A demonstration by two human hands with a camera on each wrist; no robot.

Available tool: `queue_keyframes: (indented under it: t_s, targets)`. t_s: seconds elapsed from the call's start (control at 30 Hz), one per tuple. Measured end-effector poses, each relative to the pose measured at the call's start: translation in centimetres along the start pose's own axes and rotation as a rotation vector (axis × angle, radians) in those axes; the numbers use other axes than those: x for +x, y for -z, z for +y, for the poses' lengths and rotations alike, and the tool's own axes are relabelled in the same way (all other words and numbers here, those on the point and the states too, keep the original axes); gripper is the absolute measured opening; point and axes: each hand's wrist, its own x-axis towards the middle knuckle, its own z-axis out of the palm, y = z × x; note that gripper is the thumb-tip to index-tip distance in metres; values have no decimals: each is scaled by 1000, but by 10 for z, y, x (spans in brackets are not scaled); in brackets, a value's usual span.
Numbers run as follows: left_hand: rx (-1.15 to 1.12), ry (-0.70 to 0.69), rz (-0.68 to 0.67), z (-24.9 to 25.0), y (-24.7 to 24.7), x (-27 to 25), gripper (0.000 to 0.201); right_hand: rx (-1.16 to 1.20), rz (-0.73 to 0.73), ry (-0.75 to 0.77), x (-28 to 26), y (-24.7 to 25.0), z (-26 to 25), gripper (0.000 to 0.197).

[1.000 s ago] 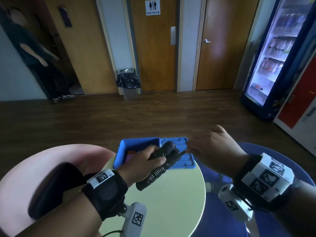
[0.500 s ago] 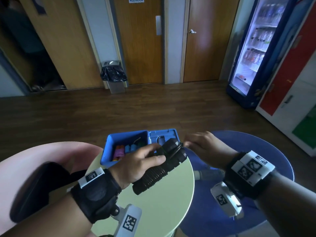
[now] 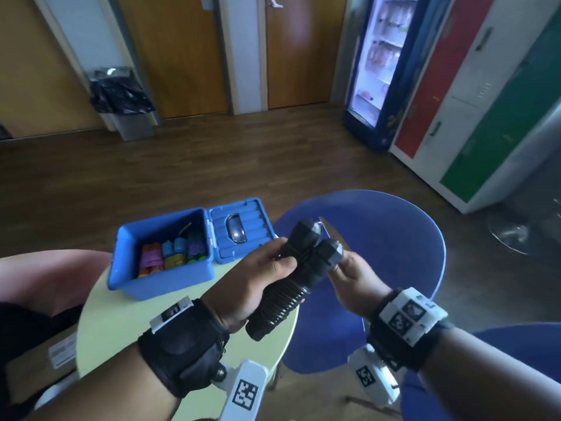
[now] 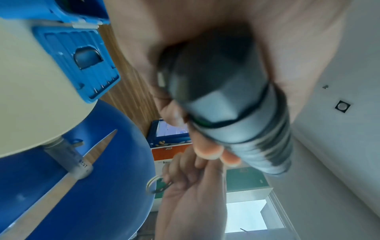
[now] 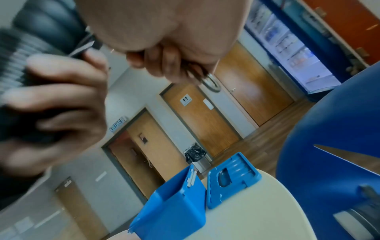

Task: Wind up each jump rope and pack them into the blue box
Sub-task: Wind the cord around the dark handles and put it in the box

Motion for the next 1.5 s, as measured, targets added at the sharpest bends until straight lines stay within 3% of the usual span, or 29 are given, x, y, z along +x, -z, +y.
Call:
queue_keyframes:
  t_s: [0.13,0.2,0.4,0.5,0.63,0.9,1.07,1.33,1.5]
  targets:
    - [3,-31,-47,6,-12,18,30,11,122,-41,-19,0,3,54]
    - [6,-29,-38,7,-14,24,28,-11,146,-55,-22,3,1,43]
    - [-140,-18,117,10,-11,33,40,-63,-39,96,-11,1,-30,42]
    - [-190,45,238,15,1,30,57,-265,-141,93,4,-7,-47,68]
    - [-309,86,411,26,23,17,42,-461,-178,68,29,-38,-67,101]
    - [-361,7,735,47,62,-27,37,-576,-198,207,57,-88,-114,89]
    - [-376,-82,852,60,73,-45,34,-500,-271,251,66,-102,-140,83]
    - [-412,-137,863,74,80,-49,42,-356,-294,314,71,-111,-143,71]
    - [-449,-132,874,80,79,-39,36,-233,-262,311,72,-104,-138,56]
